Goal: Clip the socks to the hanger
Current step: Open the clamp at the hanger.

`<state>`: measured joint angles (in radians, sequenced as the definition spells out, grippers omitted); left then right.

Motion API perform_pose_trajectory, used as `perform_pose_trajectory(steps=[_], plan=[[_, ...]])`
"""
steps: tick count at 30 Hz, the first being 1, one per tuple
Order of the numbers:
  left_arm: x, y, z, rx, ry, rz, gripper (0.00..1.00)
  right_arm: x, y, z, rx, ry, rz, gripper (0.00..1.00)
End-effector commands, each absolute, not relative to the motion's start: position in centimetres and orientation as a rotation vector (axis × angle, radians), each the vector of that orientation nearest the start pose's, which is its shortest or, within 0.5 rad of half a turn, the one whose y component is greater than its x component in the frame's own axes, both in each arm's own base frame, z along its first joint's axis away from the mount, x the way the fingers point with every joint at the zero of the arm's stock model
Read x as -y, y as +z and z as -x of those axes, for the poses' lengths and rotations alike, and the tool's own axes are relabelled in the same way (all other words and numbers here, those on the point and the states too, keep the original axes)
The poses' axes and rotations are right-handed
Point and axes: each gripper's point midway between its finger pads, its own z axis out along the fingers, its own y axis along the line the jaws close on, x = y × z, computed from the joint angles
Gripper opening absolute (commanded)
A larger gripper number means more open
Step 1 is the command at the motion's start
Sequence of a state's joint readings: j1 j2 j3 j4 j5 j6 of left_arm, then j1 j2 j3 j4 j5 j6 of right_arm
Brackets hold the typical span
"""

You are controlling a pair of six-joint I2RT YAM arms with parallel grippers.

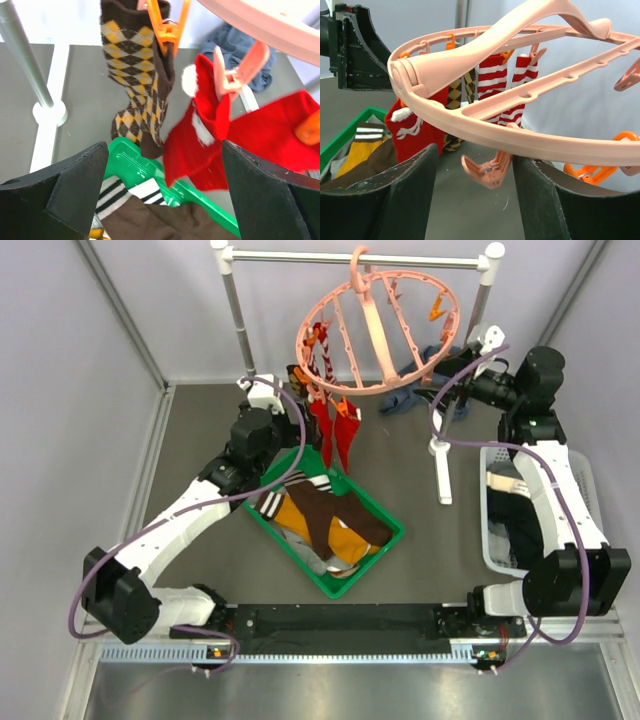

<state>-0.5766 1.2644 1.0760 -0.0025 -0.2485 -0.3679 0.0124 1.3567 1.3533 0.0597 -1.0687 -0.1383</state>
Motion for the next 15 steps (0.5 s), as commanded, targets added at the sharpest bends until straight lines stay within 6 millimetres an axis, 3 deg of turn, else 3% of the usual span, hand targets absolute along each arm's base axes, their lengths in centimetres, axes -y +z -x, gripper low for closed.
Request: perform_pose_trajectory(steps=[1, 15], plan=[[20.1, 32.9, -39.5, -1.662, -0.451, 0.094, 0.99, -16.1, 42.2, -36.6, -1.156, 0.629, 0.957, 0.59], [18.4, 33.2, -43.4, -1.651, -0.369, 0.119, 0.98, -17.7, 42.5, -34.1, -1.138, 0.704, 0.97, 0.36]])
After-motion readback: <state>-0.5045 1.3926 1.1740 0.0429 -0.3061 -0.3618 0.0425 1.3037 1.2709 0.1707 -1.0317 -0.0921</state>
